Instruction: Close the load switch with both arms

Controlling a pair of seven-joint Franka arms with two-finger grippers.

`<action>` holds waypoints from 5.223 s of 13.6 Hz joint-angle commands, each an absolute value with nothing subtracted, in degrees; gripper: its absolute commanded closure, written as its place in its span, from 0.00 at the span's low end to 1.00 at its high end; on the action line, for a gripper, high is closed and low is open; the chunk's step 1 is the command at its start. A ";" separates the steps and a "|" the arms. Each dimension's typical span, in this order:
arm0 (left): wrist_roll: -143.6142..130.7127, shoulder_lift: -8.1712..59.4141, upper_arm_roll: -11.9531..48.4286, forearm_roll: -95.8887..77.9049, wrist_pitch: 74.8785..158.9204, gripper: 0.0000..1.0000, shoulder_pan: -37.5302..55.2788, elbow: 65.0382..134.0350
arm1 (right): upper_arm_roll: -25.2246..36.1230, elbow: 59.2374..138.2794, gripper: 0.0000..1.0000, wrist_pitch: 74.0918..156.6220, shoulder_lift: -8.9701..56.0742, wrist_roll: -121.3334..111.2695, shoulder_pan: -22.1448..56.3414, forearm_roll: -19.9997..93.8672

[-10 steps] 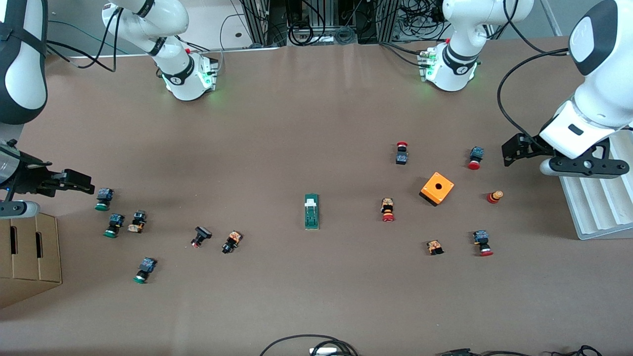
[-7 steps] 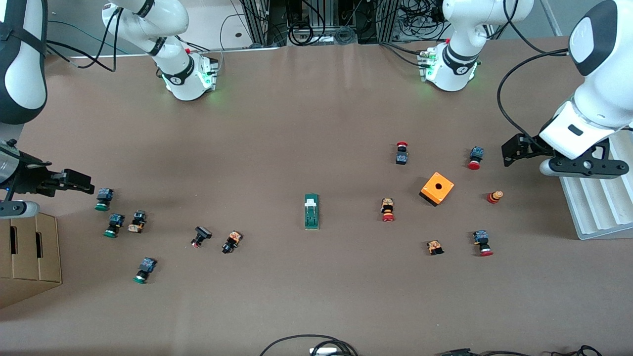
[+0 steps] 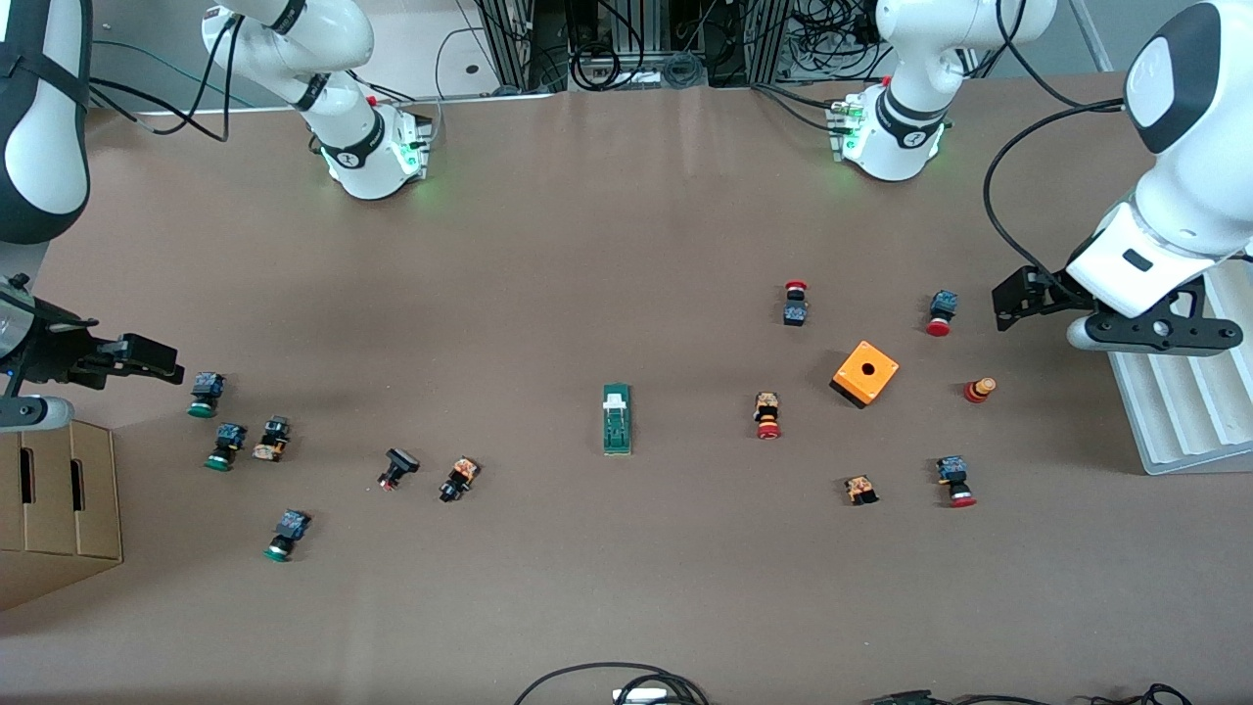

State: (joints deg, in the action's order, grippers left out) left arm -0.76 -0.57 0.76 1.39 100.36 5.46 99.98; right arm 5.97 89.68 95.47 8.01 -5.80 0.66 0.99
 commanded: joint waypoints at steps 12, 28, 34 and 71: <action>-0.18 -0.09 0.53 1.41 99.49 0.00 5.45 98.44 | 5.01 89.38 0.01 97.29 11.07 -5.89 2.10 2.45; -22.80 1.06 5.09 -3.08 102.66 0.00 11.59 98.53 | 5.01 89.38 0.00 108.11 18.63 -3.07 9.32 4.04; -45.65 1.75 10.71 1.83 105.20 0.00 20.45 98.61 | 5.27 89.56 0.00 112.41 20.39 -20.04 9.23 5.19; -144.05 54.66 10.28 106.95 116.82 0.00 54.40 92.55 | 5.27 89.30 0.00 130.87 30.67 -36.83 24.33 3.52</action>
State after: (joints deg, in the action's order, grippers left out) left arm -142.65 52.42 10.92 104.61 118.76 53.53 94.76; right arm 4.78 89.82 129.78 29.67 -36.38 21.98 3.86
